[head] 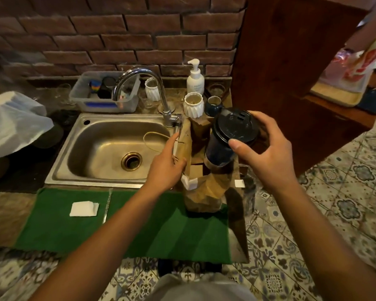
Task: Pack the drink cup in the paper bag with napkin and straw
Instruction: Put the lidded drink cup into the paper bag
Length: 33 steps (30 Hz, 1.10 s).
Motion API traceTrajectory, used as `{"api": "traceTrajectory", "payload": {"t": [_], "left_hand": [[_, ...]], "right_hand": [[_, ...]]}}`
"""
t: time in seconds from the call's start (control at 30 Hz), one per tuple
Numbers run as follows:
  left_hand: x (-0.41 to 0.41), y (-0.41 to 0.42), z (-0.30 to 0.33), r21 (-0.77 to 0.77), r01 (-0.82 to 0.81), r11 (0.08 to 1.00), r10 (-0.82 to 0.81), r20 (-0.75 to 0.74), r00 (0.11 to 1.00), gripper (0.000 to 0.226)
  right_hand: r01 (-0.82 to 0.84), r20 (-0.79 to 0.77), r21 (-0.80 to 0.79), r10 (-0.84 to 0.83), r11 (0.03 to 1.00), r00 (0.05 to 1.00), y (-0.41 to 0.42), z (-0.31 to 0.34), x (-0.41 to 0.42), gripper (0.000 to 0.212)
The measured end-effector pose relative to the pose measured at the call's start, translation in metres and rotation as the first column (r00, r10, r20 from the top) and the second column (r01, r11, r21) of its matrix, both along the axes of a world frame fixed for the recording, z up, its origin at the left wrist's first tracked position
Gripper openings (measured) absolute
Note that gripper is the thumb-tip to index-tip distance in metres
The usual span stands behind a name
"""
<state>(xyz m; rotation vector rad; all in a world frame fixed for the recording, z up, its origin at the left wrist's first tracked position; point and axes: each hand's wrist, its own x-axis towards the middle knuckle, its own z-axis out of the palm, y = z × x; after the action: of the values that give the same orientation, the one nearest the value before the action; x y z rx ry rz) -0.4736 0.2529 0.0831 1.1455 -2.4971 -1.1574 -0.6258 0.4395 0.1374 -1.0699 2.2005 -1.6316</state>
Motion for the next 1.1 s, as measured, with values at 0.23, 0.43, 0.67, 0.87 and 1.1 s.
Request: {"api": "traceTrajectory", "payload": {"t": [0.23, 0.43, 0.67, 0.87, 1.1], "left_hand": [[0.017, 0.008, 0.0, -0.047, 0.144, 0.988, -0.146, -0.045, 0.988, 0.078], [0.025, 0.008, -0.002, -0.043, 0.108, 0.993, -0.11, -0.059, 0.992, 0.077], [0.04, 0.0, -0.006, -0.007, 0.103, 0.995, -0.103, -0.053, 0.993, 0.083], [0.043, -0.003, -0.009, 0.011, 0.111, 0.994, -0.11, -0.07, 0.991, 0.081], [0.047, -0.006, -0.011, 0.0, 0.126, 0.992, -0.126, -0.065, 0.99, 0.081]], "right_hand": [[-0.023, -0.041, 0.0, 0.023, 1.0, 0.999, 0.004, 0.014, -0.006, 0.077], [-0.14, -0.199, 0.113, 0.16, 0.984, 0.967, -0.036, 0.027, 0.006, 0.083], [-0.23, -0.115, 0.232, 0.262, 0.945, 0.958, -0.042, -0.005, 0.001, 0.082], [-0.286, -0.024, 0.195, 0.296, 0.938, 0.955, -0.052, -0.006, 0.0, 0.08], [-0.284, -0.105, 0.474, 0.374, 0.833, 0.922, -0.059, -0.037, -0.013, 0.089]]}}
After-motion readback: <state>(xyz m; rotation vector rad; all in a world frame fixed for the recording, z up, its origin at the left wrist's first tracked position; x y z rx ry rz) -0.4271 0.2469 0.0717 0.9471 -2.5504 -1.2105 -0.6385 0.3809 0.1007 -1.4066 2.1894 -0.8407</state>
